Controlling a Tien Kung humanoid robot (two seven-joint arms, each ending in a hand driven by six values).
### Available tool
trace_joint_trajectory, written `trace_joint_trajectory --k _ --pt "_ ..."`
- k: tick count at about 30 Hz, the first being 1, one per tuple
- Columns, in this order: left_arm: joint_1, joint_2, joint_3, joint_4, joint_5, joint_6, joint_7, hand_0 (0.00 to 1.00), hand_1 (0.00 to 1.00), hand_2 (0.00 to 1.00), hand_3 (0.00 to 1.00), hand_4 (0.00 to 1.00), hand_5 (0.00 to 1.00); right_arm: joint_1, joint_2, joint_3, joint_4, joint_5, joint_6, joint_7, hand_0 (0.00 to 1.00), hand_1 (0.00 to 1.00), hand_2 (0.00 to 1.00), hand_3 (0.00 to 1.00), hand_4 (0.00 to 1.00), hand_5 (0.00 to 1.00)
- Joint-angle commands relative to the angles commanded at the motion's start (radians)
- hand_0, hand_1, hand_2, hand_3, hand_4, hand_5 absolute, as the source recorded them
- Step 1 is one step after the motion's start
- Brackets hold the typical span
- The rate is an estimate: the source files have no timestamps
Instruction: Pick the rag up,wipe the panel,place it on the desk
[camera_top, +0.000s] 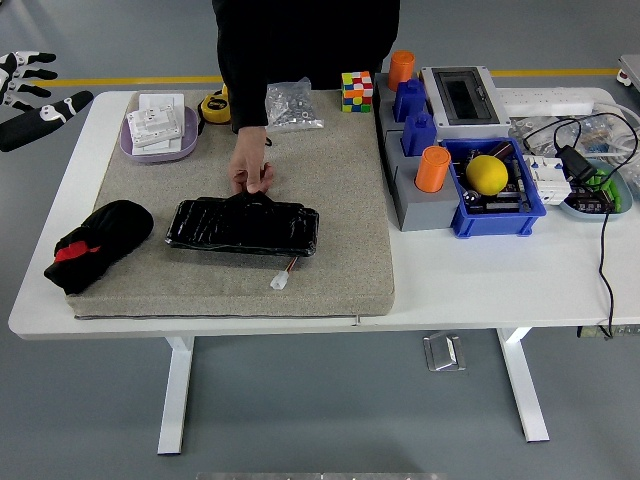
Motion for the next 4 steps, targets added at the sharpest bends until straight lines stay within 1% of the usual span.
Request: trace_joint_trajectory --k 4 --pt "0.004 -0.003 0.004 0.008 -0.001 0.002 -0.003 0.418 0.625 0.736 0.804 0.998 0.727 -0.002 0.0 -0.002 0.001 -0.001 0.0 0.0 0.793 0.671 0.718 0.651 0.998 0.501"
